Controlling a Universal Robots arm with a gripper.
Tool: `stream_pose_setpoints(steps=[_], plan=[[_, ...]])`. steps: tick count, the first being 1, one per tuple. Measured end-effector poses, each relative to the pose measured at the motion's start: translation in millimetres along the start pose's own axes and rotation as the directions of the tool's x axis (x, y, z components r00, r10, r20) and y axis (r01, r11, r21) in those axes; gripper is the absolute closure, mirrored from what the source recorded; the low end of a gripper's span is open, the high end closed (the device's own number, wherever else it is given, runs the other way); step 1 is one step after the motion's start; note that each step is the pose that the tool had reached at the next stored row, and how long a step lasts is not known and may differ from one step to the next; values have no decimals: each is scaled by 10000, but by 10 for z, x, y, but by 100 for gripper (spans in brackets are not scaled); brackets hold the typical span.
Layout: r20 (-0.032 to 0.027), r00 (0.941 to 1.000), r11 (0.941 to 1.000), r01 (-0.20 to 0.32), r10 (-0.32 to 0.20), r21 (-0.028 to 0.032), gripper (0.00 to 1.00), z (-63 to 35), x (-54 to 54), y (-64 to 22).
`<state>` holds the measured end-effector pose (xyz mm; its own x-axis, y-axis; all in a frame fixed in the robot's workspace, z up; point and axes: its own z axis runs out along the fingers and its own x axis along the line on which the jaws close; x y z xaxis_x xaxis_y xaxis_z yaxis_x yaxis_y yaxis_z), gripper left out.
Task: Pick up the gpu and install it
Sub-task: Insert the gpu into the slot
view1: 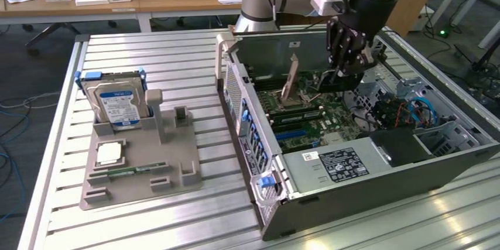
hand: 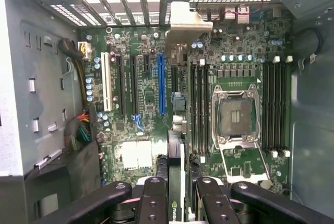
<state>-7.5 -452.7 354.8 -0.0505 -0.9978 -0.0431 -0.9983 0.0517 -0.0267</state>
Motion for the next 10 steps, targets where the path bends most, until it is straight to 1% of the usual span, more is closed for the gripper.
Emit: stream_pose_setpoints(steps=[4,10], plan=[[0,10000,10000,-1,1,-4,74,42,5,25],[3,10000,10000,-1,1,-4,74,50,6,35]])
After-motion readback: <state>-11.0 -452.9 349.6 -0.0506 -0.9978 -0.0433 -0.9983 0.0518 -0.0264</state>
